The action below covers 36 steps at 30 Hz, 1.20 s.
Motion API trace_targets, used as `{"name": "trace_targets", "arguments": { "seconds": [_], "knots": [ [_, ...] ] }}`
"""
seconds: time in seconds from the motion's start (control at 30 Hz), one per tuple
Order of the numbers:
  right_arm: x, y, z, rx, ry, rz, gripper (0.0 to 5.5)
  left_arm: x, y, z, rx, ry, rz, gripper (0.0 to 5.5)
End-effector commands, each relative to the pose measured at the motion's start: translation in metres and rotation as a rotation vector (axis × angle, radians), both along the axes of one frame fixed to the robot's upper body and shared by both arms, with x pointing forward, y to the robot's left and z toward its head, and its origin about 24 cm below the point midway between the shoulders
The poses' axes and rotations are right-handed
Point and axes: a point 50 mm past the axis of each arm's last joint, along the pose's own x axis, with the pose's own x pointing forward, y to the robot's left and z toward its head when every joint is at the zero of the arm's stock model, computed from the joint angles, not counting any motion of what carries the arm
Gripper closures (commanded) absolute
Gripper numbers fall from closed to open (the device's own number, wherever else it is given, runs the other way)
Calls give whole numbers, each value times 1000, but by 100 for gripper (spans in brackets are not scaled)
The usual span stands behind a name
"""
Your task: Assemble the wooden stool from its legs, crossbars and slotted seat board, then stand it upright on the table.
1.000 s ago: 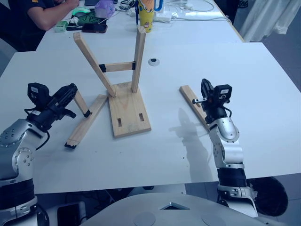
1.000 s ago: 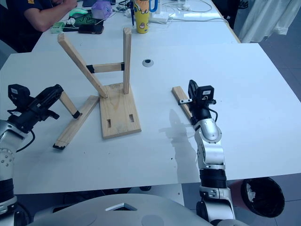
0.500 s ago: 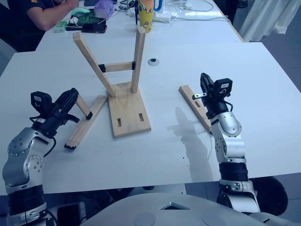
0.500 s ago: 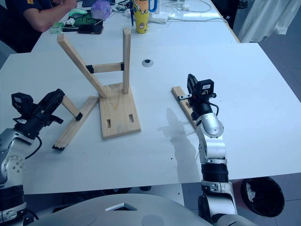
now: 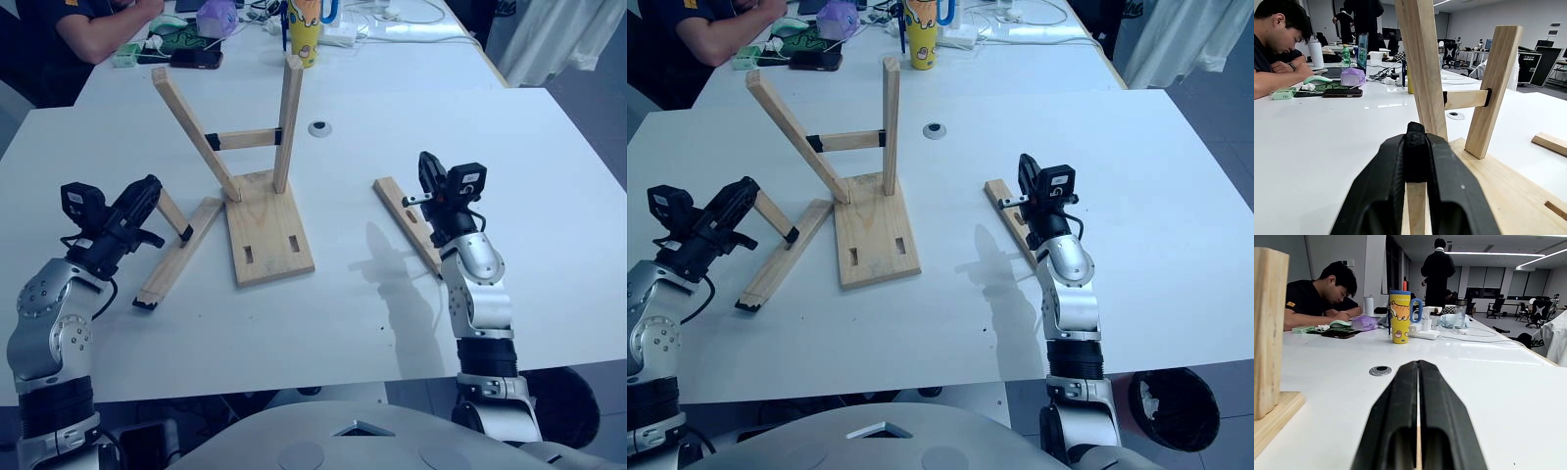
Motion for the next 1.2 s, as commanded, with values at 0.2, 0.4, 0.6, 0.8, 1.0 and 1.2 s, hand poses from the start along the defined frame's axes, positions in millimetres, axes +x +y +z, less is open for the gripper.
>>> {"name": "trace_targets", "arguments": {
  "seconds": [0.2, 0.4, 0.6, 0.8, 1.0, 1.2],
  "knots": [
    [2, 0, 1, 12, 9, 4, 550, -3, 7, -6, 47, 24, 2, 505],
    [3, 1, 1, 15, 10, 9, 550, -4, 9, 2, 49, -3, -1, 505],
    [1, 2, 0, 11, 10, 12, 550, -3, 5, 6, 52, -17, -22, 505],
    [0, 1, -1, 11, 12, 13, 550, -3, 10, 7, 76, -13, -32, 505],
    [0, 1, 0, 8, 12, 15, 550, -3, 13, 5, 96, 3, -53, 505],
    [1, 0, 0, 10, 13, 17, 550, 0, 12, 2, 106, 4, -67, 505]
  ]
}}
